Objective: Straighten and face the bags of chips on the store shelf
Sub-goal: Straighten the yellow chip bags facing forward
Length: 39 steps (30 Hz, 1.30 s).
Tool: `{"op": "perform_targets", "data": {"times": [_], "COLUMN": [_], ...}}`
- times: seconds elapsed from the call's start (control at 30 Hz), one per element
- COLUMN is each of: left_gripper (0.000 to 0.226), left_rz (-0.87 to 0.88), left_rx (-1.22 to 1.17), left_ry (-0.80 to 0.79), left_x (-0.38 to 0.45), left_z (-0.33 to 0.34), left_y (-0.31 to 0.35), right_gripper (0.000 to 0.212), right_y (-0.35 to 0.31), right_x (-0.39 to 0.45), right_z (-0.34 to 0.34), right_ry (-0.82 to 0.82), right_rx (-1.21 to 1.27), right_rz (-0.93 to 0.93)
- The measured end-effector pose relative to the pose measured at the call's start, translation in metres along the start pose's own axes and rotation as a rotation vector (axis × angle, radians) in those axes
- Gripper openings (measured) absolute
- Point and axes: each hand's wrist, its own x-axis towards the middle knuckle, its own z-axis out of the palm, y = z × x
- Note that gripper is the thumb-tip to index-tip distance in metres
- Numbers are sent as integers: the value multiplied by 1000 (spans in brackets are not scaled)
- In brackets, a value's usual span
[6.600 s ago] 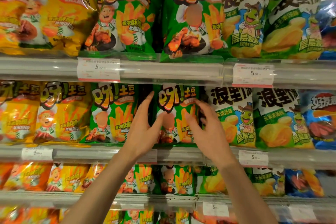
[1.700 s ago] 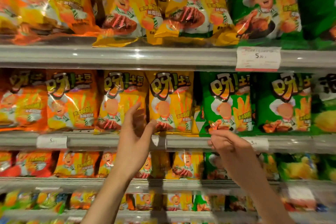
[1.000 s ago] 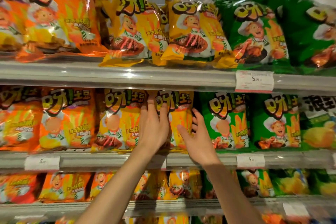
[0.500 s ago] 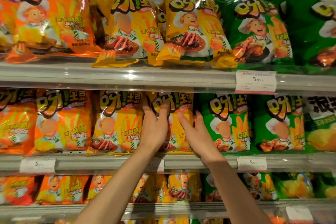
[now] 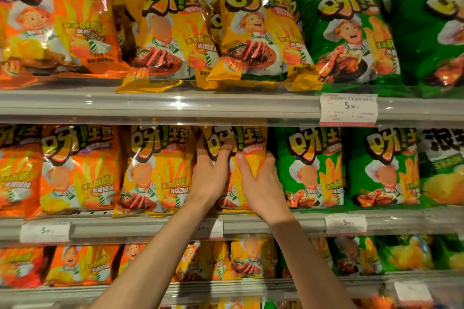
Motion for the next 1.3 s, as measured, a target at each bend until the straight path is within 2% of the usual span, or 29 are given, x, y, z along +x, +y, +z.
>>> {"op": "perform_targets", "data": {"times": [0.2,0.4,0.57,0.8,0.93,1.07,1.3], "left_gripper": [70,59,53,59,61,63,63], "left_rz": [36,193,295,228,244,253,225], "left_rx": [78,204,222,161,183,147,158], "left_ry": [-14,2,-11,-33,-85,-183,-189], "left_x": [0,0,3,-2,-16,-13,-17], "left_z": [1,-5,-7,-7,-14,-21,-23], "left_y": [2,-16,-11,-8,-16,-22,-19], "right_gripper": [91,61,58,57,56,55,56], "right_y": [-1,0,1,1,8,13,10], "right_x": [-3,-8,-3,-4,-11,-13,-18], "right_z": [-5,-9,-10,-17,-30,-32,-31], "right_ry": [6,37,-15,-127,-168,-223,-223], "right_rx": [18,-41,-75,-50,-155,-271,-153], "right_rz": [-2,-276,-308,-246,-364,-393,-370]}}
